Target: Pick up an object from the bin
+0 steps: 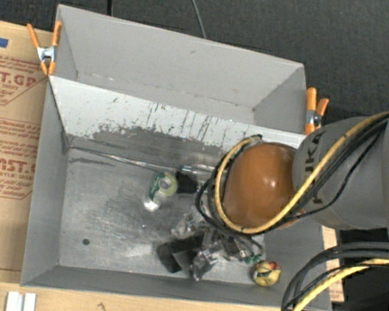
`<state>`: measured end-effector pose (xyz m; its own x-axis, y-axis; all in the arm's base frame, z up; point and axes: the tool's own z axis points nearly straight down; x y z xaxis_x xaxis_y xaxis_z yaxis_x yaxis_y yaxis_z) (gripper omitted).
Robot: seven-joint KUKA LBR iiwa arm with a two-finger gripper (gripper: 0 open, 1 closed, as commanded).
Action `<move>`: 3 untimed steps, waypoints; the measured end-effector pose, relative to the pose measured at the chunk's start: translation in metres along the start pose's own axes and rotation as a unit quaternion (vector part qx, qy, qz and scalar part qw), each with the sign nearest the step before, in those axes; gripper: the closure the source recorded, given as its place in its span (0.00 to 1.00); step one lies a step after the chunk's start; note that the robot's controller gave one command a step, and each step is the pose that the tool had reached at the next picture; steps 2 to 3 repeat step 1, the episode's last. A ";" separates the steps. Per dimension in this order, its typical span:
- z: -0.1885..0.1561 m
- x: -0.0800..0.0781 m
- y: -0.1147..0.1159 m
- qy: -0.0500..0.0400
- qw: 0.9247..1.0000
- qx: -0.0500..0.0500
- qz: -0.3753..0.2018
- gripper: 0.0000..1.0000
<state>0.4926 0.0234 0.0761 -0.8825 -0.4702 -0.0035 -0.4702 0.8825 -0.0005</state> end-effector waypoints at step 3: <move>-0.153 0.000 0.024 0.002 1.000 -0.001 -0.021 1.00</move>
Offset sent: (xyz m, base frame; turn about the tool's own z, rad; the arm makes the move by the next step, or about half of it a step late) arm 0.0000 0.0000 0.0000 0.0000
